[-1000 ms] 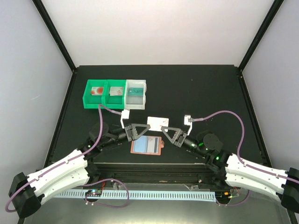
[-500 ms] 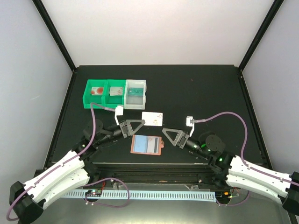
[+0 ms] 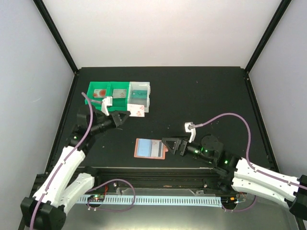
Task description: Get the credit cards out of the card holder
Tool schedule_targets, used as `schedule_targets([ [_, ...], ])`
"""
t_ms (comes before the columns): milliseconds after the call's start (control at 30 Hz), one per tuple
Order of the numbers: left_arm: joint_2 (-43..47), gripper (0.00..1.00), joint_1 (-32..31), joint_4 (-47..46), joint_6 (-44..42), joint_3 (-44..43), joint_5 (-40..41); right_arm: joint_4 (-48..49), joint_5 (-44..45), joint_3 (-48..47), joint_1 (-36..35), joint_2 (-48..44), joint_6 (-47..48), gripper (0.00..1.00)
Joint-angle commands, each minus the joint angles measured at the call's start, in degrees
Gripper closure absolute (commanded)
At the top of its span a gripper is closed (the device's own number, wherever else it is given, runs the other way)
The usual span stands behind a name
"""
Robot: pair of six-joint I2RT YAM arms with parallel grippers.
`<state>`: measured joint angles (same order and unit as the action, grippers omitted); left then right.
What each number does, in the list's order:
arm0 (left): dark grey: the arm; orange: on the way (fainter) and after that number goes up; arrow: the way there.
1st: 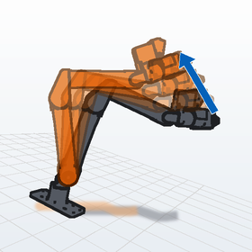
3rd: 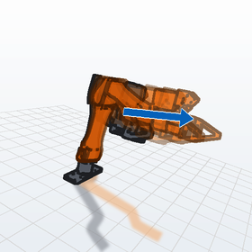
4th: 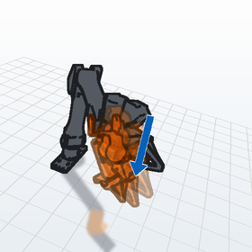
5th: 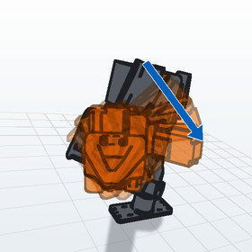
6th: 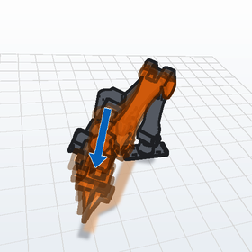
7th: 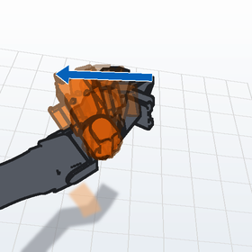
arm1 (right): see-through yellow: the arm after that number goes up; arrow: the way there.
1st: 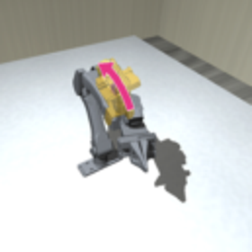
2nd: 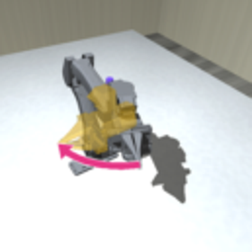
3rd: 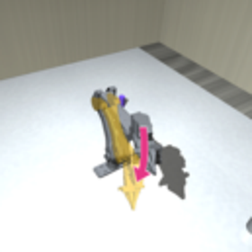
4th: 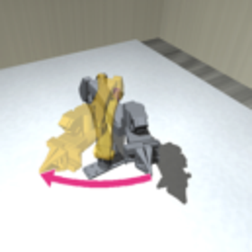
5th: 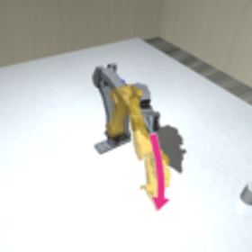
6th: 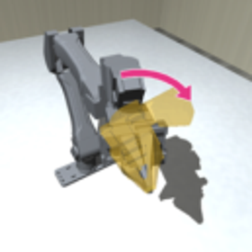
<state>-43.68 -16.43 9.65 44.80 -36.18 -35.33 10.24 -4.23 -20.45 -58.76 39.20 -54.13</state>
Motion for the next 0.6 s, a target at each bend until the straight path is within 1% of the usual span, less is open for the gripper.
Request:
schedule_targets([
  [0, -5.9, 0.98, 8.7, 14.3, -15.0, -7.1, -1.2, -2.2, -1.4, -1.1, 0.1, 0.8, 2.4, 0.00],
  [100, -11.5, 0.98, 14.4, 16.1, -19.1, -9.8, -1.1, -2.1, -2.4, -1.3, 0.1, 1.4, 3.2, 0.00],
  [200, -17.4, 0.98, 17.7, 16.2, -21.5, -13.5, 0.1, -2.4, -2.4, -1.8, 0.2, 1.8, 3.7, 0.00],
  [300, -24.4, 0.98, 19.2, 18.1, -23.7, -19.1, 4.0, -2.6, -2.6, -2.9, 0.1, 2.6, 4.9, 0.00],
  [367, -28.8, 0.98, 19.7, 19.4, -24.4, -22.8, 4.7, -3.0, -3.1, -3.9, 0.2, 3.3, 5.9, 0.00],
  [400, -32.4, 0.98, 20.0, 19.9, -24.7, -24.5, 4.9, -3.5, -3.5, -4.8, 0.2, 3.6, 6.6, 0.00],
  [467, -35.7, 0.98, 20.3, 19.6, -25.2, -27.2, 5.9, -4.6, -3.6, -6.0, 0.1, 4.0, 7.8, 0.00],
  [567, -40.2, 0.98, 20.7, 19.3, -26.8, -31.3, 10.0, -5.7, -1.8, -6.5, 0.1, 4.1, 6.6, 0.00],
])
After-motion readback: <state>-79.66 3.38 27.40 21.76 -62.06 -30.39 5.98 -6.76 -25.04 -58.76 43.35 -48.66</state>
